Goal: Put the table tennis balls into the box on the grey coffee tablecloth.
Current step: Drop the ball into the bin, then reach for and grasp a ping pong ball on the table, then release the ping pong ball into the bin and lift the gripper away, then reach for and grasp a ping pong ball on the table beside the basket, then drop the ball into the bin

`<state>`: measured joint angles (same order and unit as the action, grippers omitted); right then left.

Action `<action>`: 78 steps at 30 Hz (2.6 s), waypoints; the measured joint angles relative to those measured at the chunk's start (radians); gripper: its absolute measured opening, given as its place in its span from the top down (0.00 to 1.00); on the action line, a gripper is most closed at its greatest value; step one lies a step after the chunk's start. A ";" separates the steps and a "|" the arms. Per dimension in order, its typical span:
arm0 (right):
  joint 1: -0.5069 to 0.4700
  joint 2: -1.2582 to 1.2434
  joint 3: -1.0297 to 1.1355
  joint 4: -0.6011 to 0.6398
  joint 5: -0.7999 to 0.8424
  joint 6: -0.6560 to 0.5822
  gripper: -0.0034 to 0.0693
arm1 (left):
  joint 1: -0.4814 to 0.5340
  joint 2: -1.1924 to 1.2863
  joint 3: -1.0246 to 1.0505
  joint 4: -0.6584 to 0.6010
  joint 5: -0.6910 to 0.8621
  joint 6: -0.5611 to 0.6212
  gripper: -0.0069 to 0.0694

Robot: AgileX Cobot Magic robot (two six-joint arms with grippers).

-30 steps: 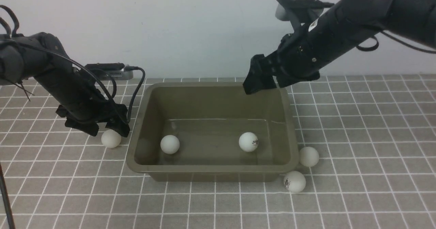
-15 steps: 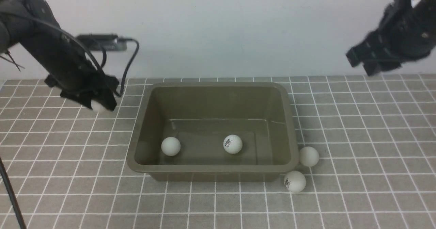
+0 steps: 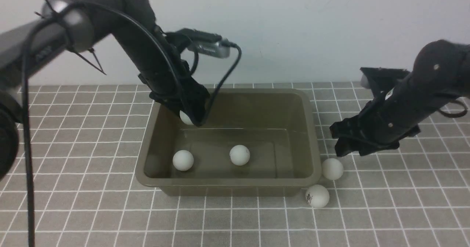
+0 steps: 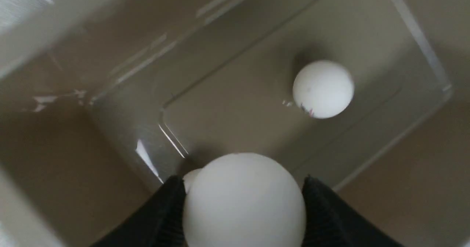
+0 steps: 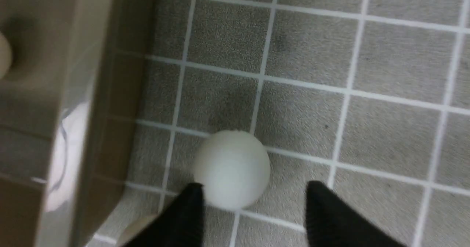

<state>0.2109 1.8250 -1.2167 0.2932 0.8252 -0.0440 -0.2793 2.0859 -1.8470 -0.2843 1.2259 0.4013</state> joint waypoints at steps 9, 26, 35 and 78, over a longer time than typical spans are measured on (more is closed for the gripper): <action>0.005 0.137 -0.005 0.093 -0.046 -0.087 0.20 | -0.016 -0.038 -0.050 0.126 0.000 -0.221 0.57; 0.009 -0.103 -0.216 0.164 0.156 -0.093 0.45 | 0.288 -0.294 0.378 0.080 -0.110 -0.240 0.92; 0.158 0.032 -0.348 0.160 0.108 -0.100 0.30 | 0.285 -0.196 0.475 -0.157 -0.218 0.012 0.89; -0.079 -0.331 0.197 -0.031 0.273 -0.035 0.86 | 0.068 -0.239 0.269 -0.099 -0.236 -0.011 0.46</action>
<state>0.1323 1.4938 -1.0198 0.2622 1.0981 -0.0791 -0.2112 1.8468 -1.5783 -0.3835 0.9897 0.3902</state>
